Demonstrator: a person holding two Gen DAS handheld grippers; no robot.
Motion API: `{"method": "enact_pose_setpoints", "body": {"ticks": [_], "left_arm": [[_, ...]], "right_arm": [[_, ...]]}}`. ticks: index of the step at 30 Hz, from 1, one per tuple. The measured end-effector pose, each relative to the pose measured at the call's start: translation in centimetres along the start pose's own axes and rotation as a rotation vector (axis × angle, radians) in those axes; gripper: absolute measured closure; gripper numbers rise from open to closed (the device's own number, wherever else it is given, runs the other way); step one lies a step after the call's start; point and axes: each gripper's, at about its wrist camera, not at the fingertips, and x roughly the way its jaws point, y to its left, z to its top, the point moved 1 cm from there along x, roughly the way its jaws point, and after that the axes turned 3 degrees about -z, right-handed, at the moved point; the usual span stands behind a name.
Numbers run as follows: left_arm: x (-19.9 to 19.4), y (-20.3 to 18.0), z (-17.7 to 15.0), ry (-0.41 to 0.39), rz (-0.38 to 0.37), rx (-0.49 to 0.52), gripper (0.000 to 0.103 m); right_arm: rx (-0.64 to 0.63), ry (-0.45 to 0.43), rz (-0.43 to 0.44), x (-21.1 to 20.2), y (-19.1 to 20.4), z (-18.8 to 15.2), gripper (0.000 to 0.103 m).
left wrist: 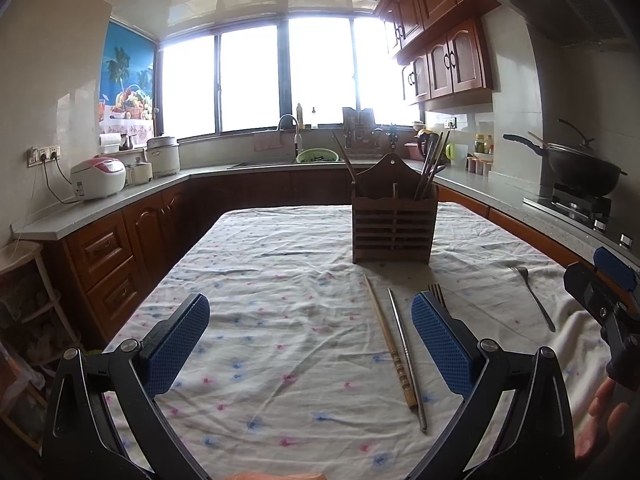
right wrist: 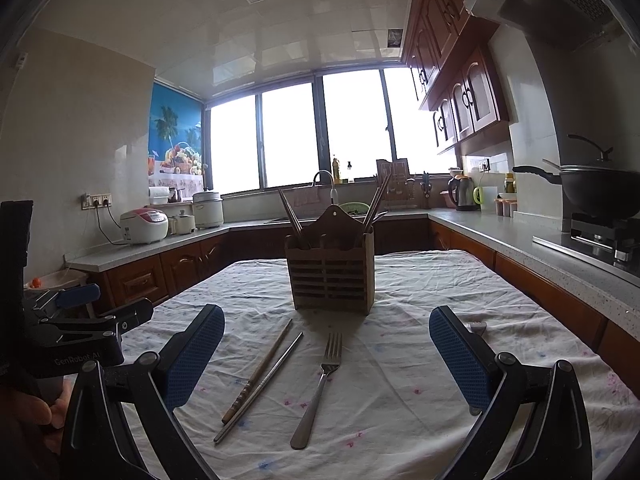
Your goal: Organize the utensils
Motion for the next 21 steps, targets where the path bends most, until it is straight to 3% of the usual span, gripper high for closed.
{"method": "enact_pose_setpoints", "body": {"ticks": [21], "left_arm": [[0.05,-0.11,0.23,-0.001,0.003,0.004,0.0]], "right_arm": [[0.007,-0.005,0.002,0.03,-0.06,0.16,0.0]]}}
